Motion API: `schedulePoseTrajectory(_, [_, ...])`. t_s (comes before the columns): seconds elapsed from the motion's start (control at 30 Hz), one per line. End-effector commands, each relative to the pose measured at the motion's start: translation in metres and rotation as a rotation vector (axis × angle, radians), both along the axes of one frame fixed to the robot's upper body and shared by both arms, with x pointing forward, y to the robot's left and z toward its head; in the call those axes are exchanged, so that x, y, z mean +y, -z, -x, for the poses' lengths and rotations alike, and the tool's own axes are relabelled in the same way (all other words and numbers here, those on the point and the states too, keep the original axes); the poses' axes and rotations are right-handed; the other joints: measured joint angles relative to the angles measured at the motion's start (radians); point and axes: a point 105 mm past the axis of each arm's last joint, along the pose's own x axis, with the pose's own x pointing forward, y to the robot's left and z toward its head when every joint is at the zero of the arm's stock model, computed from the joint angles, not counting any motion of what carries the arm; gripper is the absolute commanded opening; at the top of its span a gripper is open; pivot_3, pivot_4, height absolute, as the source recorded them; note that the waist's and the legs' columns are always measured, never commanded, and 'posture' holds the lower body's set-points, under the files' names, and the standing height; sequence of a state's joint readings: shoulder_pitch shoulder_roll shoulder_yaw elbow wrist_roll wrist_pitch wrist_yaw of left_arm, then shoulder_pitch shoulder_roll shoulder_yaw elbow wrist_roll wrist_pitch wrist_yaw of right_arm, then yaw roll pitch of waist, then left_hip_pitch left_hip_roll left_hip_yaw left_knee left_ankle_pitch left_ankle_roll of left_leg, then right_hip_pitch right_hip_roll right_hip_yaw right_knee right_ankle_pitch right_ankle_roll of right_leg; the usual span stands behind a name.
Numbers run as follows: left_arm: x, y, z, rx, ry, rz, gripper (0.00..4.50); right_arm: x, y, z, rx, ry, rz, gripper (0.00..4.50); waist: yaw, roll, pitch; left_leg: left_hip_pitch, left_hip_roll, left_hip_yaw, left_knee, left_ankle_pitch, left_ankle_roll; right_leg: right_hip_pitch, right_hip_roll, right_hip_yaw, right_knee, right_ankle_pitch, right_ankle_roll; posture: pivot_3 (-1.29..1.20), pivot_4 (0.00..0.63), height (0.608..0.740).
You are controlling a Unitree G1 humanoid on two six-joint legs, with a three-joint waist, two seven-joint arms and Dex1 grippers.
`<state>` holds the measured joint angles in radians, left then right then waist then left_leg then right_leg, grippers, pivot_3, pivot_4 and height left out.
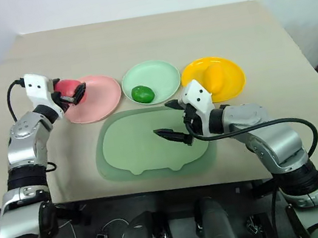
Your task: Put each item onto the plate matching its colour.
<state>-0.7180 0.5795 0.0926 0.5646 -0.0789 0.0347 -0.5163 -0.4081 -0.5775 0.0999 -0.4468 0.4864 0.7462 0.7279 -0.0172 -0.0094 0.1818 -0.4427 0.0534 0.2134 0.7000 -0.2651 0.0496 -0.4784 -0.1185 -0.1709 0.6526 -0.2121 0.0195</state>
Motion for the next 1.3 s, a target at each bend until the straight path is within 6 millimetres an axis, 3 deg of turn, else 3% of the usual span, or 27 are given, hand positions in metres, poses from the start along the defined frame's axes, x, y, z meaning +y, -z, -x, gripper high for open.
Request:
schedulePoseTrajectory(0.03, [-0.008, -0.022, 0.001, -0.058, 0.040, 0.154, 4.50, 0.000, -0.001, 0.002, -0.052, -0.016, 0.047, 4.50, 0.003, 0.000, 0.000, 0.000, 0.000, 0.000, 0.000, 0.000, 0.000, 0.000, 0.000, 0.000, 0.000, 0.000, 0.000, 0.00, 0.150, 0.696])
schedulePoseTrajectory(0.1, [-0.008, -0.012, 0.003, -0.050, 0.042, -0.040, 4.50, 0.001, 0.000, 0.003, -0.054, -0.022, 0.054, 4.50, 0.006, -0.002, 0.000, 0.000, 0.000, -0.001, 0.000, 0.000, 0.000, 0.000, 0.000, 0.000, 0.000, 0.000, 0.000, 0.00, 0.150, 0.696])
schedulePoseTrajectory(0.17, [-0.008, -0.025, 0.000, -0.052, 0.030, 0.250, 4.50, 0.002, -0.001, 0.003, -0.056, -0.024, 0.046, 4.50, 0.005, -0.002, 0.000, 0.000, 0.000, -0.001, 0.000, -0.001, -0.002, 0.000, 0.000, 0.000, 0.000, 0.000, 0.000, 0.00, 0.150, 0.696])
schedulePoseTrajectory(0.2, [-0.008, -0.027, 0.000, -0.052, 0.026, 0.282, 4.50, 0.002, -0.001, 0.003, -0.056, -0.024, 0.043, 4.50, 0.005, -0.002, 0.000, 0.000, 0.000, -0.001, 0.000, -0.001, -0.002, 0.000, -0.001, 0.000, 0.000, 0.000, 0.000, 0.00, 0.150, 0.696])
schedulePoseTrajectory(0.27, [-0.012, -0.016, 0.004, -0.034, 0.056, 0.060, 4.50, 0.002, -0.001, 0.003, -0.056, -0.024, 0.041, 4.50, 0.004, -0.003, 0.000, -0.001, 0.000, -0.001, 0.001, -0.001, -0.001, 0.000, -0.001, 0.000, 0.000, 0.000, 0.000, 0.00, 0.150, 0.696])
schedulePoseTrajectory(0.3, [-0.011, -0.025, 0.002, -0.040, 0.044, 0.238, 4.50, 0.002, -0.001, 0.003, -0.056, -0.025, 0.042, 4.50, 0.003, -0.002, 0.000, -0.001, 0.000, -0.001, 0.001, -0.001, -0.001, 0.000, 0.000, 0.000, 0.000, 0.000, 0.000, 0.00, 0.150, 0.696])
schedulePoseTrajectory(0.33, [-0.004, -0.024, -0.001, -0.045, -0.008, 0.217, 4.50, 0.002, -0.001, 0.003, -0.056, -0.025, 0.042, 4.50, 0.003, -0.002, 0.000, 0.000, 0.000, -0.001, 0.001, 0.000, -0.001, 0.000, 0.000, 0.000, 0.000, 0.000, 0.000, 0.00, 0.150, 0.696])
schedulePoseTrajectory(0.37, [-0.003, -0.018, 0.000, -0.057, -0.026, 0.017, 4.50, 0.002, 0.000, 0.003, -0.056, -0.025, 0.043, 4.50, 0.003, -0.003, 0.000, 0.000, 0.000, -0.001, 0.001, 0.000, -0.001, 0.000, 0.000, 0.000, 0.000, 0.000, 0.000, 0.00, 0.150, 0.696])
schedulePoseTrajectory(0.4, [-0.007, -0.013, 0.002, -0.041, 0.011, -0.034, 4.50, 0.002, 0.000, 0.002, -0.056, -0.025, 0.046, 4.50, 0.002, -0.003, 0.000, 0.000, 0.000, -0.001, 0.001, 0.000, -0.001, 0.000, 0.000, 0.000, 0.000, 0.000, 0.000, 0.00, 0.150, 0.696])
schedulePoseTrajectory(0.47, [-0.006, -0.024, -0.001, -0.047, 0.002, 0.221, 4.50, 0.002, 0.000, 0.002, -0.057, -0.026, 0.047, 4.50, 0.003, -0.002, 0.000, 0.000, 0.000, 0.000, 0.000, -0.001, -0.002, 0.000, 0.000, 0.000, 0.000, 0.000, 0.000, 0.00, 0.150, 0.696])
schedulePoseTrajectory(0.5, [-0.004, -0.022, -0.001, -0.060, -0.019, 0.134, 4.50, 0.002, 0.000, 0.002, -0.057, -0.026, 0.046, 4.50, 0.005, -0.003, 0.000, 0.000, 0.000, 0.000, 0.000, -0.001, -0.002, 0.000, 0.000, 0.000, 0.000, 0.000, 0.000, 0.00, 0.150, 0.696])
schedulePoseTrajectory(0.57, [-0.011, -0.023, 0.000, -0.046, 0.023, 0.202, 4.50, 0.002, -0.001, 0.002, -0.058, -0.028, 0.047, 4.50, 0.005, -0.003, 0.001, -0.001, 0.000, -0.001, 0.001, -0.001, -0.002, 0.000, 0.000, 0.000, 0.000, 0.000, 0.000, 0.00, 0.150, 0.696])
schedulePoseTrajectory(0.6, [-0.007, -0.036, -0.002, -0.054, 0.012, 0.419, 4.50, 0.002, -0.001, 0.002, -0.058, -0.028, 0.046, 4.50, 0.005, -0.003, 0.001, -0.001, 0.000, -0.001, 0.001, -0.001, -0.002, 0.000, -0.001, 0.000, 0.000, 0.000, 0.000, 0.00, 0.150, 0.696])
schedulePoseTrajectory(0.63, [-0.001, -0.037, -0.004, -0.059, -0.023, 0.421, 4.50, 0.002, -0.001, 0.002, -0.058, -0.028, 0.046, 4.50, 0.006, -0.004, 0.001, -0.001, 0.000, -0.001, 0.001, -0.001, -0.002, 0.000, -0.001, 0.000, 0.000, 0.000, 0.000, 0.00, 0.150, 0.696])
schedulePoseTrajectory(0.67, [-0.005, -0.029, -0.001, -0.051, 0.001, 0.231, 4.50, 0.003, -0.001, 0.002, -0.059, -0.028, 0.050, 4.50, 0.006, -0.005, 0.002, -0.001, 0.000, -0.001, 0.001, -0.001, -0.002, 0.000, -0.001, 0.000, 0.000, 0.000, 0.000, 0.00, 0.150, 0.696])
schedulePoseTrajectory(0.73, [-0.012, -0.030, 0.001, -0.039, 0.042, 0.321, 4.50, 0.003, -0.001, 0.002, -0.060, -0.029, 0.054, 4.50, 0.003, -0.005, 0.002, -0.001, 0.000, -0.001, 0.001, 0.000, -0.001, 0.000, 0.000, 0.000, 0.001, 0.000, 0.000, 0.00, 0.150, 0.696])
schedulePoseTrajectory(0.77, [-0.012, -0.039, 0.000, -0.041, 0.051, 0.492, 4.50, 0.003, -0.001, 0.002, -0.060, -0.029, 0.054, 4.50, 0.002, -0.005, 0.002, 0.000, 0.000, -0.001, 0.001, 0.000, -0.001, 0.000, 0.000, 0.000, 0.001, 0.000, 0.000, 0.00, 0.150, 0.696])
schedulePoseTrajectory(0.83, [-0.012, -0.018, 0.002, -0.040, 0.019, -0.061, 4.50, 0.002, -0.001, 0.002, -0.062, -0.027, 0.058, 4.50, 0.003, -0.006, 0.002, 0.000, 0.000, -0.001, 0.001, 0.000, 0.000, 0.000, 0.000, 0.000, 0.001, 0.000, 0.000, 0.00, 0.150, 0.696])
schedulePoseTrajectory(0.93, [-0.001, -0.018, -0.001, -0.040, -0.047, 0.132, 4.50, 0.003, -0.001, 0.002, -0.063, -0.027, 0.057, 4.50, 0.001, -0.006, 0.002, 0.000, 0.000, 0.000, 0.000, -0.001, -0.002, 0.000, 0.000, 0.000, 0.001, 0.000, 0.000, 0.00, 0.150, 0.696])
schedulePoseTrajectory(0.97, [-0.001, -0.012, 0.000, -0.045, -0.044, -0.046, 4.50, 0.003, 0.000, 0.002, -0.064, -0.028, 0.060, 4.50, 0.003, -0.006, 0.002, 0.000, 0.000, 0.000, 0.000, -0.001, -0.003, 0.000, 0.000, 0.000, 0.001, 0.000, 0.000, 0.00, 0.150, 0.696])
schedulePoseTrajectory(1.0, [-0.004, -0.015, 0.000, -0.038, -0.033, 0.081, 4.50, 0.003, 0.000, 0.002, -0.063, -0.029, 0.059, 4.50, 0.004, -0.006, 0.002, 0.000, 0.000, 0.000, 0.001, -0.001, -0.003, 0.000, -0.001, 0.000, 0.001, 0.000, 0.000, 0.00, 0.150, 0.696])
schedulePoseTrajectory(1.03, [-0.005, -0.025, -0.002, -0.033, -0.029, 0.316, 4.50, 0.004, 0.000, 0.002, -0.063, -0.030, 0.057, 4.50, 0.005, -0.006, 0.002, 0.000, 0.000, 0.000, 0.001, -0.001, -0.003, 0.000, -0.001, 0.000, 0.001, 0.000, 0.000, 0.00, 0.150, 0.696])
schedulePoseTrajectory(1.07, [-0.002, -0.025, -0.002, -0.034, -0.051, 0.301, 4.50, 0.004, 0.000, 0.002, -0.063, -0.031, 0.058, 4.50, 0.007, -0.006, 0.002, 0.000, 0.000, 0.000, 0.001, -0.001, -0.003, 0.000, -0.001, 0.000, 0.001, 0.000, 0.000, 0.00, 0.150, 0.696])
schedulePoseTrajectory(1.17, [-0.005, 0.002, 0.003, -0.043, -0.012, -0.407, 4.50, 0.004, 0.001, 0.002, -0.064, -0.033, 0.062, 4.50, 0.002, -0.008, 0.002, -0.001, 0.000, -0.001, 0.001, -0.001, -0.002, 0.000, -0.001, 0.000, 0.001, 0.000, 0.000, 0.00, 0.150, 0.696])
schedulePoseTrajectory(1.23, [0.002, -0.032, -0.004, -0.035, -0.055, 0.398, 4.50, 0.004, 0.001, 0.002, -0.066, -0.033, 0.062, 4.50, 0.001, -0.007, 0.002, 0.000, 0.000, 0.000, 0.000, -0.001, -0.003, -0.001, -0.001, 0.000, 0.001, 0.000, 0.000, 0.00, 0.150, 0.696])
schedulePoseTrajectory(1.27, [0.005, -0.027, -0.004, -0.053, -0.095, 0.205, 4.50, 0.003, 0.002, 0.002, -0.067, -0.033, 0.065, 4.50, 0.007, -0.008, 0.002, -0.001, 0.000, 0.000, 0.000, -0.001, -0.003, -0.001, -0.001, 0.000, 0.001, 0.000, 0.000, 0.00, 0.150, 0.696])
schedulePoseTrajectory(1.3, [-0.008, -0.019, 0.002, -0.051, -0.001, 0.041, 4.50, 0.003, 0.002, 0.001, -0.068, -0.033, 0.065, 4.50, 0.007, -0.009, 0.002, -0.002, 0.001, -0.001, 0.001, -0.001, -0.003, -0.001, -0.001, 0.000, 0.002, -0.001, 0.000, 0.00, 0.150, 0.696])
